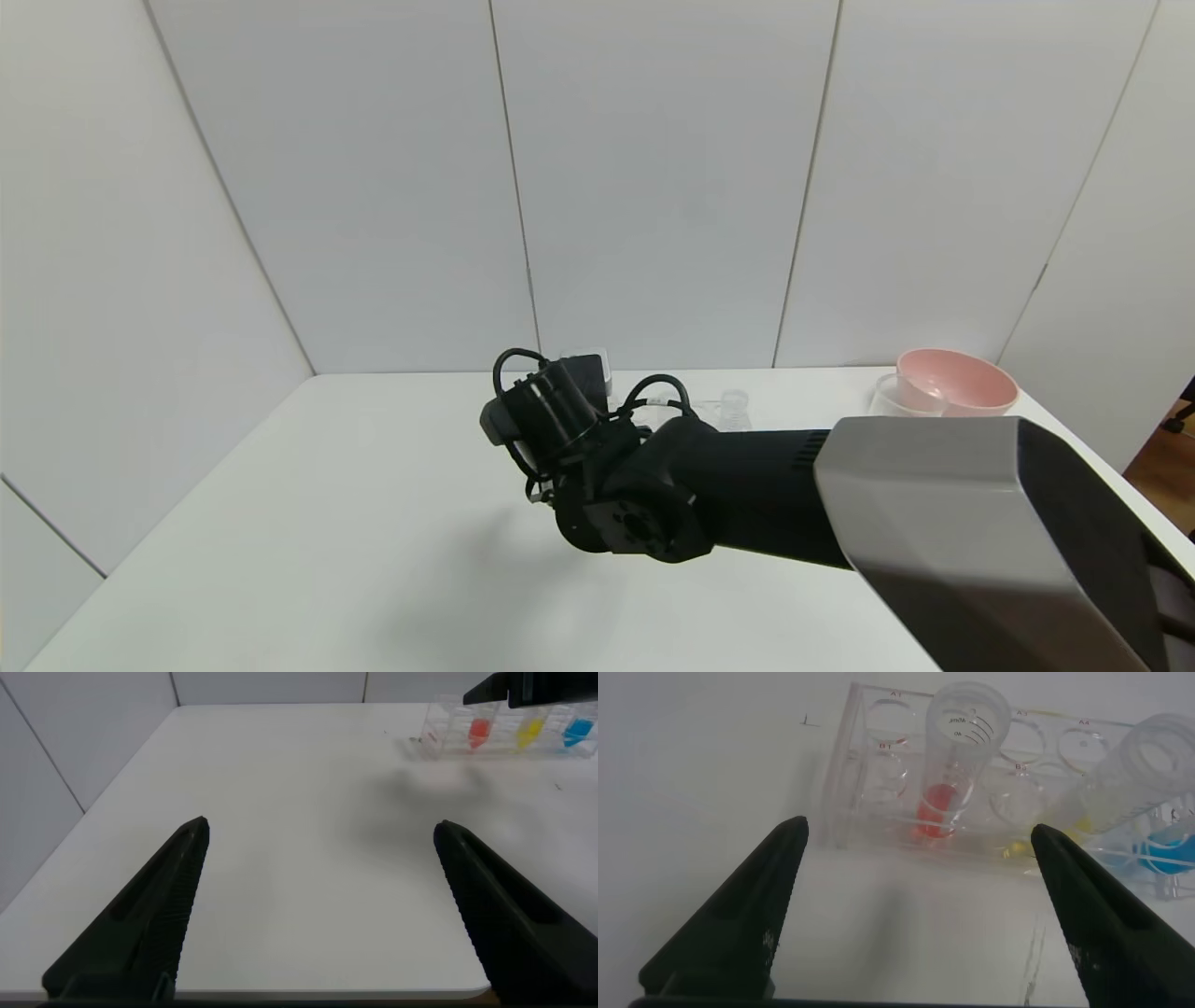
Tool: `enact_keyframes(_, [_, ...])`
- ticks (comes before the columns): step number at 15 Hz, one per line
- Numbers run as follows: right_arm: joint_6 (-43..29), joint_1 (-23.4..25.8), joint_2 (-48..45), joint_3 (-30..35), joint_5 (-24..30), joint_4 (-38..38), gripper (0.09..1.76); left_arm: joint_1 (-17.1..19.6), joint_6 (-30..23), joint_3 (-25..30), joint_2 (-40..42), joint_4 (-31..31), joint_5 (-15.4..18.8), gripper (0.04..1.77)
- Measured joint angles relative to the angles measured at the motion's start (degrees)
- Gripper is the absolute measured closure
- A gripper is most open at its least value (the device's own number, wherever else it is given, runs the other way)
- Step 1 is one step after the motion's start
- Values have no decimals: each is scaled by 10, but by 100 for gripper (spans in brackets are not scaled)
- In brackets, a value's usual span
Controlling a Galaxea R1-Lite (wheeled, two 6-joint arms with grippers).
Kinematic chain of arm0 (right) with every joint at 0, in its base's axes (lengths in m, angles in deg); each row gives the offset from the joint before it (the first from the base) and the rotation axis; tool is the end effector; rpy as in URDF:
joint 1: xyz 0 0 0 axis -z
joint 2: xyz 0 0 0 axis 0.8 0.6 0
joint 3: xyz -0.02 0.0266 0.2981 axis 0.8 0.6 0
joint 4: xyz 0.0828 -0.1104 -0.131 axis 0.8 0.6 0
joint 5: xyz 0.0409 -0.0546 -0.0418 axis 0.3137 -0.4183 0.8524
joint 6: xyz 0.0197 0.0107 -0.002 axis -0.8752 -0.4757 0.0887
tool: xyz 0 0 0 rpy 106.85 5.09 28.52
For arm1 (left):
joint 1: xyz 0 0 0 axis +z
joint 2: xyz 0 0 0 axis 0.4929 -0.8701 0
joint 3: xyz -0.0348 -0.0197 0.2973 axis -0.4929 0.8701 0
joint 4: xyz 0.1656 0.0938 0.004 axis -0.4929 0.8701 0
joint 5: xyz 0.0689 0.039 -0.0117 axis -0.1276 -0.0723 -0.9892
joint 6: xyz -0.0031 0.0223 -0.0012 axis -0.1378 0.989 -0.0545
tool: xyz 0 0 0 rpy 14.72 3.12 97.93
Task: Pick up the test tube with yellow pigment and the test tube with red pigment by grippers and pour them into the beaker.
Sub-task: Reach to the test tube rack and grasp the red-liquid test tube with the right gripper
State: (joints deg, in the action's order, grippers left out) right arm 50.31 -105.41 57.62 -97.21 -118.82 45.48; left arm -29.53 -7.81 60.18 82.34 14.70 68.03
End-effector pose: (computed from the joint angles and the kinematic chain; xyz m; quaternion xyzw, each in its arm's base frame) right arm 0.3179 0.3879 0.1155 -0.0163 0.2444 0.0607 0.9676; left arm -0.0227 0.0000 0.0738 -0.0081 0.0084 0.0014 0.9999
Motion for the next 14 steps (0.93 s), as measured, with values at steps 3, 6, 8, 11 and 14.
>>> enact_keyframes(3, [3, 9, 13, -1, -2, -36, 14, 0, 0, 0, 0, 0, 0, 9])
enact_keyframes(6, [12, 12, 22, -2, -5, -49, 14, 0, 0, 0, 0, 0, 0, 9])
enact_keyframes(8, [22, 18, 29, -2, -6, -77, 14, 0, 0, 0, 0, 0, 0, 9])
enact_keyframes(11, [54, 28, 41, -2, -6, -127, 14, 0, 0, 0, 0, 0, 0, 9])
enact_keyframes(14, [59, 32, 50, -2, -6, -131, 14, 0, 0, 0, 0, 0, 0, 9])
